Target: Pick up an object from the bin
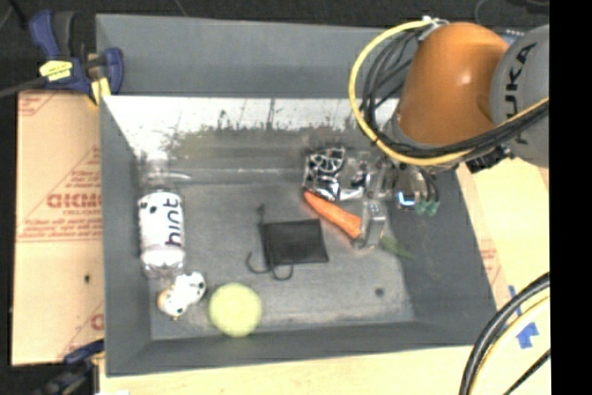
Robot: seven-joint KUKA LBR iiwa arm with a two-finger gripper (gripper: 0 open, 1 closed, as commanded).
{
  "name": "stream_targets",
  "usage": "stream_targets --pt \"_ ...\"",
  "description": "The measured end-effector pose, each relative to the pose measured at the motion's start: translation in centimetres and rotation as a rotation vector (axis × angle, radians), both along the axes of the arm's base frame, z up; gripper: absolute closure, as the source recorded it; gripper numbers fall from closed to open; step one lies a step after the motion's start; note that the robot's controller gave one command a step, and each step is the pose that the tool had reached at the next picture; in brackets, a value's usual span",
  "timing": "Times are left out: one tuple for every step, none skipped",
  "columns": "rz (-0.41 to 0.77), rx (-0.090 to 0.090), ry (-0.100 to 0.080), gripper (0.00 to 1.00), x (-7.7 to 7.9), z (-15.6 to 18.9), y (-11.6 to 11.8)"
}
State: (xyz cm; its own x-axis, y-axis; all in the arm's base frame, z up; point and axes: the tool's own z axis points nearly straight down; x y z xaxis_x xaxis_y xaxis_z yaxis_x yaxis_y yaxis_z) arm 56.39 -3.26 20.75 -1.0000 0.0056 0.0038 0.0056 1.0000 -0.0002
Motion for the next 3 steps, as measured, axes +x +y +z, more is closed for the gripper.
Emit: stream_targets --pt "0.001 -0.001 -0.008 0.0 0.1 0.5 0.0" --pt "0.053 -0.002 -0.013 0.0 -0.8 -4.1 -1.4" --pt "0.111 -0.001 -0.002 0.0 -1.4 -7.9 -1.8"
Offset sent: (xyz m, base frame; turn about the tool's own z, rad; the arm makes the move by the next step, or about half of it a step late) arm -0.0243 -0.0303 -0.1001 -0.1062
